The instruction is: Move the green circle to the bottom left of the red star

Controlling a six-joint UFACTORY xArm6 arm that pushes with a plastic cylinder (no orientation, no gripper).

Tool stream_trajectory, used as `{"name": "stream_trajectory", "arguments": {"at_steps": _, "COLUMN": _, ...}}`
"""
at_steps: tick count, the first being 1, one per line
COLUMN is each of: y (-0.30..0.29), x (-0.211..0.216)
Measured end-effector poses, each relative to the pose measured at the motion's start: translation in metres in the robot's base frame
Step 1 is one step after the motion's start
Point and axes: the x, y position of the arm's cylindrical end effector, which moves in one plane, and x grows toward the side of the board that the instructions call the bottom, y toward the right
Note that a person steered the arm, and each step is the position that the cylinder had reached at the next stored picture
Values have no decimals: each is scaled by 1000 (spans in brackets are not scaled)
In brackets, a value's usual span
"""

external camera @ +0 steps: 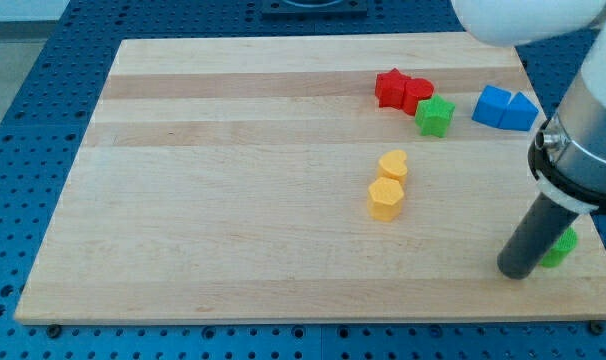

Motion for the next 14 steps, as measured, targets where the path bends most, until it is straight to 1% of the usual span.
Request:
{"name": "stream_trajectory", "arguments": {"at_steps": 1, "y": -1, "x": 30}}
{"name": "stream_trajectory", "arguments": {"at_steps": 2, "y": 2, "x": 41}}
{"name": "stream_trajectory", "arguments": {"at_steps": 3, "y": 32, "x": 6}}
{"name": "stream_trajectory", "arguments": {"at_steps": 4, "y": 34, "x": -14}}
{"name": "stream_trajectory", "arguments": {"at_steps": 6, "y": 37, "x": -14}}
{"name": "stream_trajectory", "arguments": {"at_steps": 7, "y": 46, "x": -28}}
{"name": "stream_trajectory", "arguments": {"at_steps": 8, "y": 47, "x": -28}}
{"name": "stream_trajectory", "arguments": {"at_steps": 10, "y": 100, "x": -31}}
{"name": "stream_trajectory", "arguments": {"at_steps": 11, "y": 108, "x": -34}}
{"name": "stream_trajectory", "arguments": {"at_steps": 12, "y": 103, "x": -34}}
{"name": "stream_trajectory", "arguments": {"at_steps": 13, "y": 61, "x": -54}}
{"name": "stream_trajectory", "arguments": {"at_steps": 14, "y": -25, "x": -101}}
